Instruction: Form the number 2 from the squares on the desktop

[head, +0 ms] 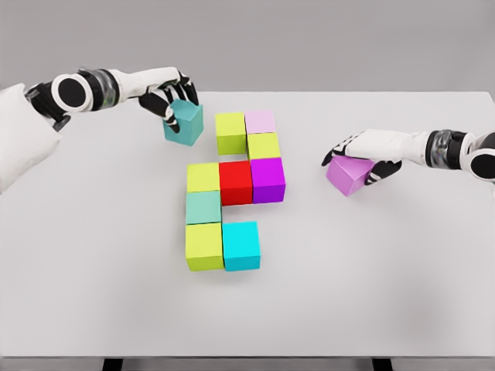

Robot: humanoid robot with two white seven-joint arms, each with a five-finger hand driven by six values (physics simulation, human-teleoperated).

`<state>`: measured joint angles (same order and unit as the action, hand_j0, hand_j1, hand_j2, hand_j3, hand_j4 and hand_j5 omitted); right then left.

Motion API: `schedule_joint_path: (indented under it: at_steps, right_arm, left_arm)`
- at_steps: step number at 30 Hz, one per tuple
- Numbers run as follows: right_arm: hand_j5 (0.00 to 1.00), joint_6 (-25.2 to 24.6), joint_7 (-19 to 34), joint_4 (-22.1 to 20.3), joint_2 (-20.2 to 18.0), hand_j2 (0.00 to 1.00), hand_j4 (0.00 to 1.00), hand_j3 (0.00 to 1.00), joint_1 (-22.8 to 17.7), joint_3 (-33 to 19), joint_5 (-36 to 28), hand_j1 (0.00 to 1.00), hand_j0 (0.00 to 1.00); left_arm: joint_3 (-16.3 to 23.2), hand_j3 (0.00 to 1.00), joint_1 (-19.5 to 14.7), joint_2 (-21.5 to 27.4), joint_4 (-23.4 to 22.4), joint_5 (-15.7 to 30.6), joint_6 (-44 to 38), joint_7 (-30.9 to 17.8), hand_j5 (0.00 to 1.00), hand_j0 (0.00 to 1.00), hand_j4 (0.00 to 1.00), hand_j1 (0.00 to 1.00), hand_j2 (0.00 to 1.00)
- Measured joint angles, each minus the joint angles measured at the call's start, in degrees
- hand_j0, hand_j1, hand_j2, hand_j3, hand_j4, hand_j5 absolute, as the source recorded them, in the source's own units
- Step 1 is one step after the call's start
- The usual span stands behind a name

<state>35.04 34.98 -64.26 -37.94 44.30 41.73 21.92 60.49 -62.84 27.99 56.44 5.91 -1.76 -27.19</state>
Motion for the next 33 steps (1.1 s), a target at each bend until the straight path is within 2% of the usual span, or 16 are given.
schedule_joint_path:
  at_steps: [1, 6, 12, 15, 21, 26, 30, 33]
  right_arm:
    - [0.65, 0.03, 0.01, -0.02, 0.00, 0.65, 0.65, 0.65, 0.00, -0.04, -0.04, 0.65, 0.65]
    - [0.65, 0.10, 0.02, -0.12, 0.01, 0.65, 0.65, 0.65, 0.00, -0.27, -0.16, 0.65, 0.65]
    - [0.65, 0.10, 0.02, -0.14, -0.10, 0.65, 0.65, 0.65, 0.00, -0.79, -0.95, 0.65, 0.65]
    - [0.65, 0.11, 0.03, -0.36, -0.22, 0.65, 0.65, 0.65, -0.26, -0.85, -1.28, 0.65, 0.65]
    - [0.66, 0.11, 0.03, -2.19, -0.50, 0.66, 0.66, 0.66, -0.79, -1.60, -1.50, 0.66, 0.66]
    - [0.66, 0.14, 0.04, -6.23, -1.74, 0.66, 0.66, 0.66, -2.81, -2.19, -1.46, 0.66, 0.66]
    - [0.66, 0.15, 0.04, -12.02, -4.21, 0.66, 0.66, 0.66, -4.92, -3.07, -1.86, 0.66, 0.66]
    - [0.67, 0.12, 0.04, -14.29, -6.02, 0.67, 0.67, 0.67, -5.54, -3.70, -3.68, 0.67, 0.67]
  left_arm:
    - [-0.01, 0.48, -0.09, -0.29, -0.01, -0.01, -0.65, 0.11, 0.48, 0.48, 0.48, 0.48, 0.48]
    - [0.02, 0.47, -0.09, -0.96, -0.24, -0.16, -3.08, 0.66, 0.47, 0.47, 0.47, 0.47, 0.47]
    - [0.04, 0.47, -0.09, -2.06, 0.25, -1.87, -8.85, 4.26, 0.47, 0.47, 0.47, 0.47, 0.47]
    - [0.03, 0.40, 0.00, -2.43, 0.48, -2.02, -10.01, 5.37, 0.40, 0.40, 0.40, 0.40, 0.40]
    - [-0.04, 0.38, 0.97, -2.95, 5.11, -1.66, -12.21, 7.25, 0.38, 0.38, 0.38, 0.38, 0.38]
    - [-0.06, 0.38, 1.06, -2.91, 6.17, -1.68, -13.77, 9.41, 0.38, 0.38, 0.38, 0.38, 0.38]
    - [-0.06, 0.38, 1.32, -2.90, 6.21, -1.87, -15.18, 10.80, 0.38, 0.38, 0.38, 0.38, 0.38]
    - [-0.04, 0.37, 2.46, -2.97, 6.54, -1.86, -15.64, 11.16, 0.37, 0.37, 0.37, 0.37, 0.37]
